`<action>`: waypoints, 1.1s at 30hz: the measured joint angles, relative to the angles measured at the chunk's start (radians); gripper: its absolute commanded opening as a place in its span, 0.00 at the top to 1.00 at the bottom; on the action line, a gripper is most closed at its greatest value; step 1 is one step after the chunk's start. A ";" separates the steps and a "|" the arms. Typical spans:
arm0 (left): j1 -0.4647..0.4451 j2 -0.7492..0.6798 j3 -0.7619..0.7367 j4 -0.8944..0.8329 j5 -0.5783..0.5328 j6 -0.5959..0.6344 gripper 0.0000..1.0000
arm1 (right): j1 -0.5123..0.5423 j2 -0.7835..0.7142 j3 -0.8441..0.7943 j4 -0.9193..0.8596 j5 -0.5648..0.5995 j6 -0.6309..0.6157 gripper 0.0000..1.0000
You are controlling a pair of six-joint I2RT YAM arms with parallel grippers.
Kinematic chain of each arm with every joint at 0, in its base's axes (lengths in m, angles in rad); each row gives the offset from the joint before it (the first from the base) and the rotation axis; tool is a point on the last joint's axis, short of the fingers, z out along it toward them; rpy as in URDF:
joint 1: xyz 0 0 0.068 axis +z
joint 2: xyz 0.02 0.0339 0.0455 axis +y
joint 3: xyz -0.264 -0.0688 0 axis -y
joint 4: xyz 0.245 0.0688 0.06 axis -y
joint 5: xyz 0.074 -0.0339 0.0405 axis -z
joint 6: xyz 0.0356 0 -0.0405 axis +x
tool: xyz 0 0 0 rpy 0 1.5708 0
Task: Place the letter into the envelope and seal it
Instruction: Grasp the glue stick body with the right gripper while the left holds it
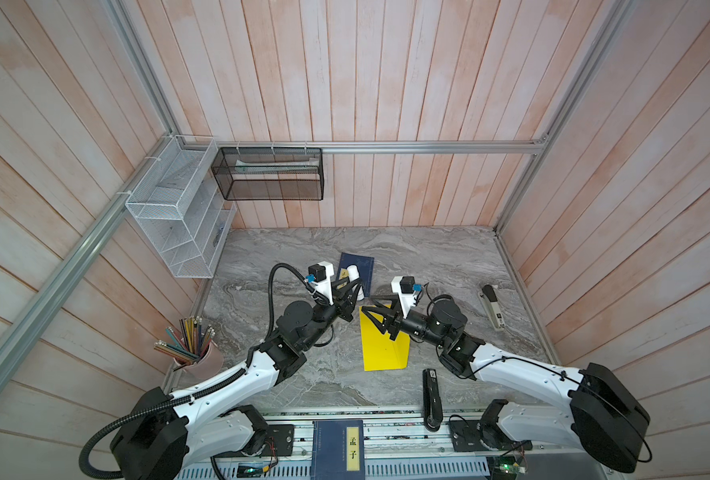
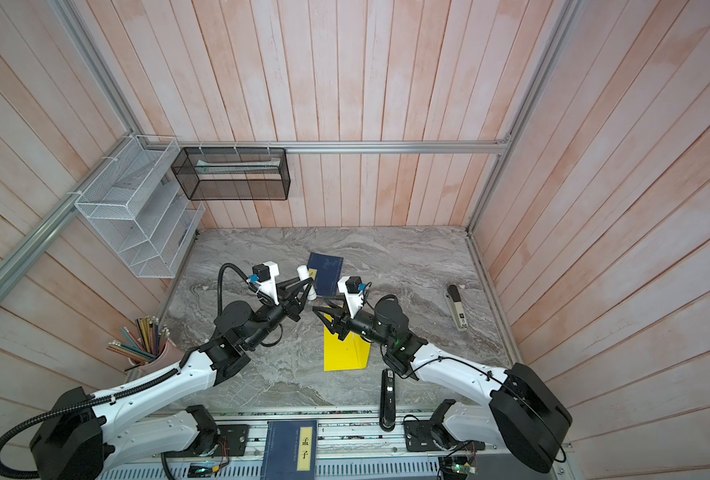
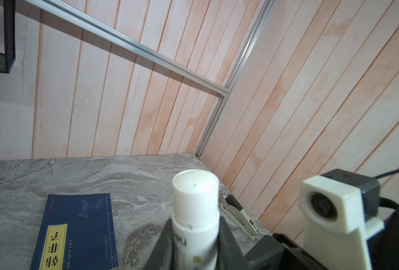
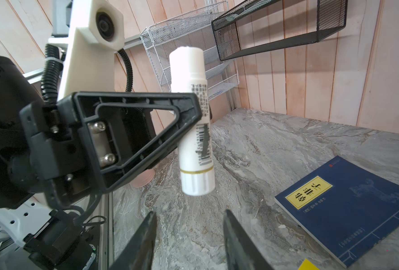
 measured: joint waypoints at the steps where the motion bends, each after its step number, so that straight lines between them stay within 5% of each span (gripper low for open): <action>1: 0.000 0.002 0.000 0.003 0.003 0.000 1.00 | 0.008 0.006 0.008 -0.009 0.023 -0.016 0.51; 13: 0.001 0.004 0.000 0.040 0.018 -0.014 1.00 | 0.069 0.055 0.046 -0.041 0.219 -0.135 0.51; 33: 0.001 0.012 0.000 0.053 0.018 -0.015 1.00 | 0.101 0.074 0.092 -0.042 0.270 -0.182 0.63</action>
